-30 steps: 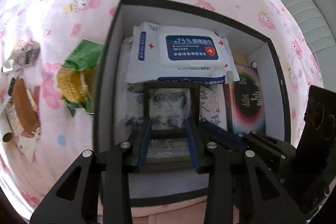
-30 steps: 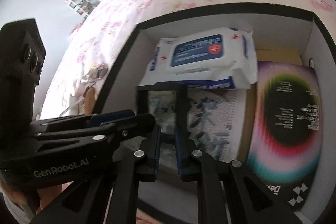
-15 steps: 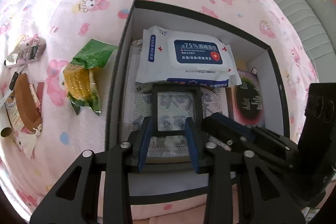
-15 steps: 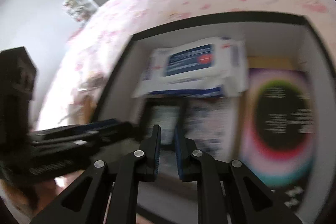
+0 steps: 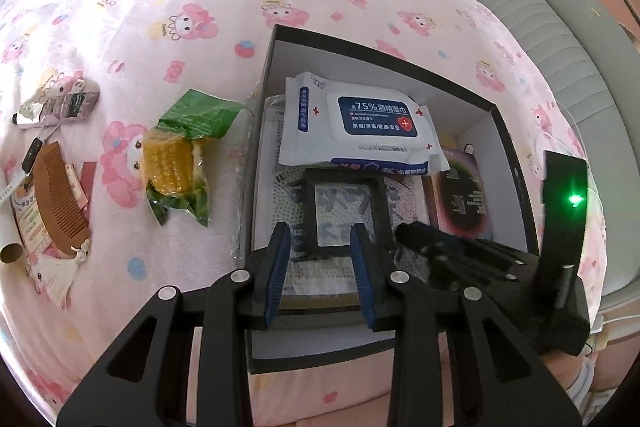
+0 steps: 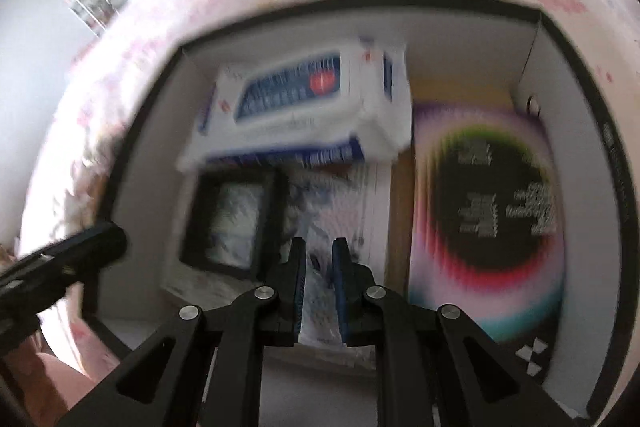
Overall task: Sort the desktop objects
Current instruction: 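Withdraw the right gripper up out of the DAPHNE box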
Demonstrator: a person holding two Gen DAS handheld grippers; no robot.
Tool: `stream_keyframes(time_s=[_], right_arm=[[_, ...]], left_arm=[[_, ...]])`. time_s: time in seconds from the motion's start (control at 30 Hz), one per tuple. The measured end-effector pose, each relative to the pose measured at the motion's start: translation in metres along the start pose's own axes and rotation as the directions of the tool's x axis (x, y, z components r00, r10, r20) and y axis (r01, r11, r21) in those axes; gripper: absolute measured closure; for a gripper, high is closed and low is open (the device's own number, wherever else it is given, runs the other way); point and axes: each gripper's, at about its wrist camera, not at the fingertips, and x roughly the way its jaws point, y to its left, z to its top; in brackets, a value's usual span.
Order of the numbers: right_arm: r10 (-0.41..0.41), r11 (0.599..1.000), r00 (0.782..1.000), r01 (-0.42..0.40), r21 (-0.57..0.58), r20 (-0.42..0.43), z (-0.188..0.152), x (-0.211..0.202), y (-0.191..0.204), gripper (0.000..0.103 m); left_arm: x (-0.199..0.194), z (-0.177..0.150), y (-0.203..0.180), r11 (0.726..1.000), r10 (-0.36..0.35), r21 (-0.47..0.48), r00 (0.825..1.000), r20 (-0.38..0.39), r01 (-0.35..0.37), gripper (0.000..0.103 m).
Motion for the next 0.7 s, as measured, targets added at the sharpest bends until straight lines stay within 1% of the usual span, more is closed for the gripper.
stream_keyframes(time_s=[0.07,0.17,0.27,0.33,0.37,0.4,0.43,0.47,0.53,0.57,0.63,0.67,0.7], right_arm=[[0.016,0.999,1.000,-0.016,-0.036,0.002,0.000,0.001,0.009,0.090],[0.068,0.996,0.998,-0.068,-0.063,0.001,0.002,0.001,0.016,0.090],[0.075,0.994,0.997,-0.074,-0.078,0.012,0.000,-0.002,0.018,0.089],[0.042,0.997,0.999,-0.040,-0.064,0.030,-0.001,-0.008,0.014,0.085],[0.011,0.998,0.999,-0.009,-0.059,0.042,-0.002,-0.011,0.012,0.082],[-0.060,0.996,0.996,0.064,-0.063,0.065,-0.006,-0.017,0.011,0.082],[-0.124,0.988,0.987,0.132,-0.077,0.098,-0.013,-0.026,0.011,0.082],[-0.123,0.986,0.984,0.136,-0.098,0.127,-0.019,-0.036,0.014,0.082],[-0.064,0.988,0.983,0.086,-0.125,0.171,-0.032,-0.055,0.023,0.082],[-0.034,0.990,0.981,0.060,-0.128,0.191,-0.039,-0.061,0.028,0.081],[0.021,0.989,0.975,0.012,-0.146,0.221,-0.057,-0.073,0.041,0.081],[0.045,0.988,0.971,-0.009,-0.157,0.233,-0.066,-0.077,0.048,0.081],[0.065,0.986,0.969,-0.025,-0.166,0.240,-0.072,-0.075,0.057,0.079]], left_arm=[[0.001,-0.001,0.001,1.000,-0.005,0.005,1.000,0.002,0.005,0.073],[-0.002,-0.004,0.003,1.000,-0.022,0.006,1.000,0.008,0.022,0.073],[-0.009,-0.009,0.007,0.999,-0.049,0.005,0.999,0.023,0.049,0.073],[-0.016,-0.016,0.011,0.998,-0.062,0.003,0.998,0.032,0.062,0.073],[-0.018,-0.021,0.011,0.997,-0.078,0.009,0.997,0.025,0.077,0.073],[-0.021,-0.027,0.011,0.996,-0.088,0.020,0.996,0.021,0.087,0.073],[-0.024,-0.034,0.010,0.995,-0.089,0.038,0.996,0.020,0.088,0.073],[-0.029,-0.041,0.009,0.995,-0.088,0.058,0.996,0.027,0.086,0.073],[-0.043,-0.059,0.010,0.992,-0.082,0.100,0.994,0.074,0.074,0.073],[-0.052,-0.066,0.012,0.992,-0.085,0.105,0.991,0.099,0.074,0.072],[-0.063,-0.075,0.016,0.992,-0.099,0.084,0.989,0.112,0.090,0.072],[-0.070,-0.081,0.018,0.993,-0.103,0.075,0.986,0.132,0.093,0.072],[-0.076,-0.086,0.019,0.993,-0.101,0.077,0.983,0.153,0.090,0.072]])
